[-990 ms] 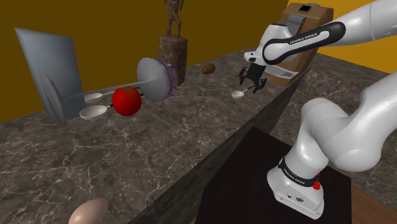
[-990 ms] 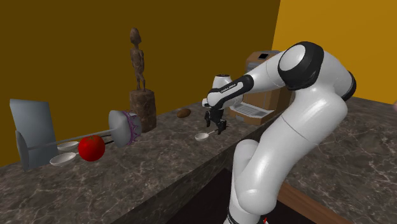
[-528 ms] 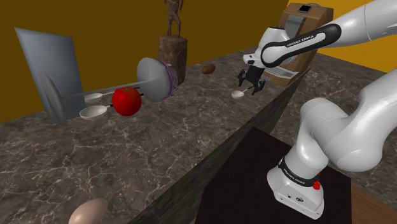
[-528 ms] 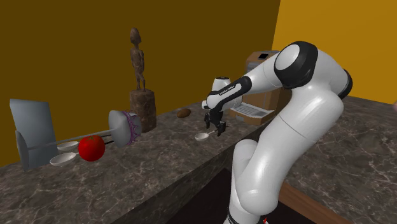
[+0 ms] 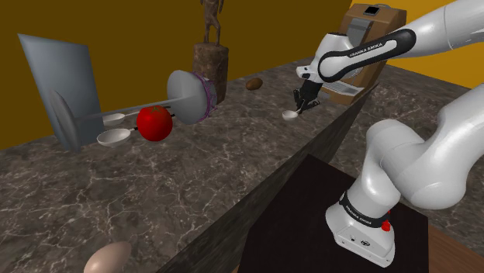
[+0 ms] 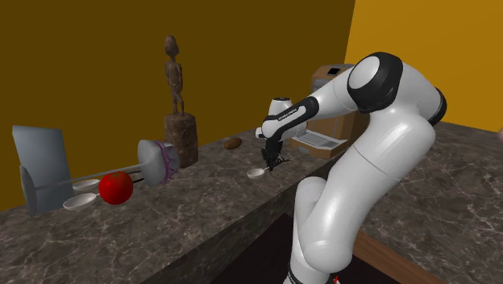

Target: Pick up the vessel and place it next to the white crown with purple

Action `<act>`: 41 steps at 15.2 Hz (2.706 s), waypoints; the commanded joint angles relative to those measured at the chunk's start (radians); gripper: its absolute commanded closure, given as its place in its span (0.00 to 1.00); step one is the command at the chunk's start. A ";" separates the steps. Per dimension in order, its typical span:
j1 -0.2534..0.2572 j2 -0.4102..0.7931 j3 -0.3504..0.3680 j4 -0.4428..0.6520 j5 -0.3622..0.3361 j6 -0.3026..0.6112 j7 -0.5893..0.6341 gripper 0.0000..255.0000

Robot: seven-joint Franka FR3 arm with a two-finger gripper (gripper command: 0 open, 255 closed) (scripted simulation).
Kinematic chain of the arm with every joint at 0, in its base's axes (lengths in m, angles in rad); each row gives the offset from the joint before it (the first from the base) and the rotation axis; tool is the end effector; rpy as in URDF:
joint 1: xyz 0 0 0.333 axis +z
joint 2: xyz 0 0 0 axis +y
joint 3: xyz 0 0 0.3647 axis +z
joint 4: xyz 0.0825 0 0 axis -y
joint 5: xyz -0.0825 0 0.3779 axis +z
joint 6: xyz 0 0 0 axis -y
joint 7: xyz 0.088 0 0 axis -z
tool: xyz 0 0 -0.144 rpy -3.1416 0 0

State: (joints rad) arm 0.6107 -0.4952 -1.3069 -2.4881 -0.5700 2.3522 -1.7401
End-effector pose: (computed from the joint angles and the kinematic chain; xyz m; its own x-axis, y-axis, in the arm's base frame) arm 0.3362 -0.3024 0.3473 0.1050 0.9941 0.0257 0.9877 -0.1072 0.1134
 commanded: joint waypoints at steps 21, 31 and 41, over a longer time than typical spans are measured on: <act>-0.126 -0.119 0.233 0.112 0.032 -0.262 0.013 1.00; -0.145 -0.152 0.319 0.205 0.065 -0.400 0.011 1.00; -0.145 -0.160 0.382 0.318 0.101 -0.529 0.004 1.00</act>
State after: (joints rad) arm 0.4648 -0.6553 -0.9315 -2.1835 -0.4738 1.8383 -1.7360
